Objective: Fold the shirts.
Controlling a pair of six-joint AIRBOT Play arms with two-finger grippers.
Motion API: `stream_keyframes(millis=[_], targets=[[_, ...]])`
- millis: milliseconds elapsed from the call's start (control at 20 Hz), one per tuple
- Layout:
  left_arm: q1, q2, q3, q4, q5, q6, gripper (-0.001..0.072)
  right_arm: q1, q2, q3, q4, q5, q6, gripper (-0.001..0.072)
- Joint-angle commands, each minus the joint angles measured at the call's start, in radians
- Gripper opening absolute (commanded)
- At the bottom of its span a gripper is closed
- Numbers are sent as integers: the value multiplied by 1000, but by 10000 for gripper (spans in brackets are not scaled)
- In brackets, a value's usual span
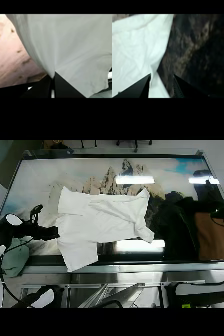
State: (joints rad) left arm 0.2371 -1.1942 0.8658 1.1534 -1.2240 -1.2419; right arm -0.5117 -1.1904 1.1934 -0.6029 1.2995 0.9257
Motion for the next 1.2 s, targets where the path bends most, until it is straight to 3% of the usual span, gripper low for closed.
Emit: stream_keyframes(millis=[0, 200, 350, 600, 650, 750, 800, 850, 1000, 1150], targets=[[0, 0, 22, 13, -17, -6, 16, 24, 156, -268, -87, 8, 19, 510], [0, 0, 3, -16, -23, -5, 16, 160, 179, -461, -94, -134, 18, 524], [0, 0, -10, -19, -24, -3, 16, 223, 132, -475, -95, -163, 18, 461], [0, 0, -10, -20, -28, 4, 17, 228, 51, -475, -93, -170, 18, 460], [0, 0, -10, -19, -30, 4, 16, 233, 40, -475, -93, -170, 18, 422], [0, 0, -10, -21, -30, 4, 17, 255, 32, -474, -82, -166, 17, 231], [0, 0, -10, -21, -31, 4, 16, 271, 36, -473, -50, -154, 10, 98], [0, 1, -9, -23, -31, 3, 17, 279, 47, -470, -2, -133, 0, 15], [0, 10, 72, -74, -115, 8, 15, 254, 127, -382, 245, 13, -45, 17], [1, 113, 259, -234, -155, 22, 15, 157, 264, -151, 605, 132, -90, 17]])
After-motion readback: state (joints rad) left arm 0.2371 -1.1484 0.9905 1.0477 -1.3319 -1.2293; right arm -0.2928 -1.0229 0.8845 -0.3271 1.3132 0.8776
